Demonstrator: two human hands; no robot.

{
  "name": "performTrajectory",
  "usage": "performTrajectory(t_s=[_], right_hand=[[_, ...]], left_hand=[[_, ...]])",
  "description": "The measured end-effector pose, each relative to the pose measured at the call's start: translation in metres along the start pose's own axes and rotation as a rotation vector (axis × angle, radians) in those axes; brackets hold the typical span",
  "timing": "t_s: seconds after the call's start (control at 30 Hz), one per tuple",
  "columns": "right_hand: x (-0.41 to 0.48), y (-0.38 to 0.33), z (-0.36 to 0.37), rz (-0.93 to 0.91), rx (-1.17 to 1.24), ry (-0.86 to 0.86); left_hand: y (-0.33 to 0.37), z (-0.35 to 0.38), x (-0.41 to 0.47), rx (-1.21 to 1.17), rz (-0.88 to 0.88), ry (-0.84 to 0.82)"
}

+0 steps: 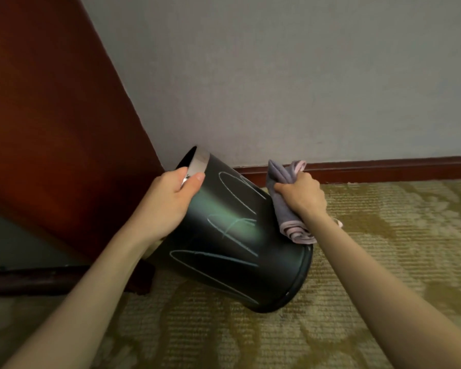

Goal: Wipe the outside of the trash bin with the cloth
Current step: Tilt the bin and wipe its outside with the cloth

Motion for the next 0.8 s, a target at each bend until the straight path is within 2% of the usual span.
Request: performTrajectory(t_s=[0.2,0.3,0.57,0.67,0.8], right_hand=[[-0.049,-0.026,-0.019,-0.073,0.119,0.143],[-0.081,-0.043,-0.02,-0.168,0.215,0.227],[-0.14,-0.073,-0.003,-0.378,0.37,0.275],[-0.124,-0.076,-0.006,-0.39,0.417,0.236],[-0.093,-0.073,-0.013,-0.297,0.405,0.226]], left_hand=[[0.002,0.0,0.011,0.07,-0.014,0.05],[-0.001,-0.001,0.019,0.065,-0.037,0.053],[-0.004,-0.006,0.031,0.111,-0.06,0.058],[-0.006,-0.005,0.029,0.107,-0.064,0.03],[0.001,0.002,0.022,0.071,-0.032,-0.02]])
Point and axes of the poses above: each hand's wrist, its own x-axis towards the middle knuckle, its own z-axis out of the palm, y = z × x, the point moved 10 cm from there along x, towards the middle knuckle, and after that the axes turned 7 degrees about -z, right-handed, at the moved point
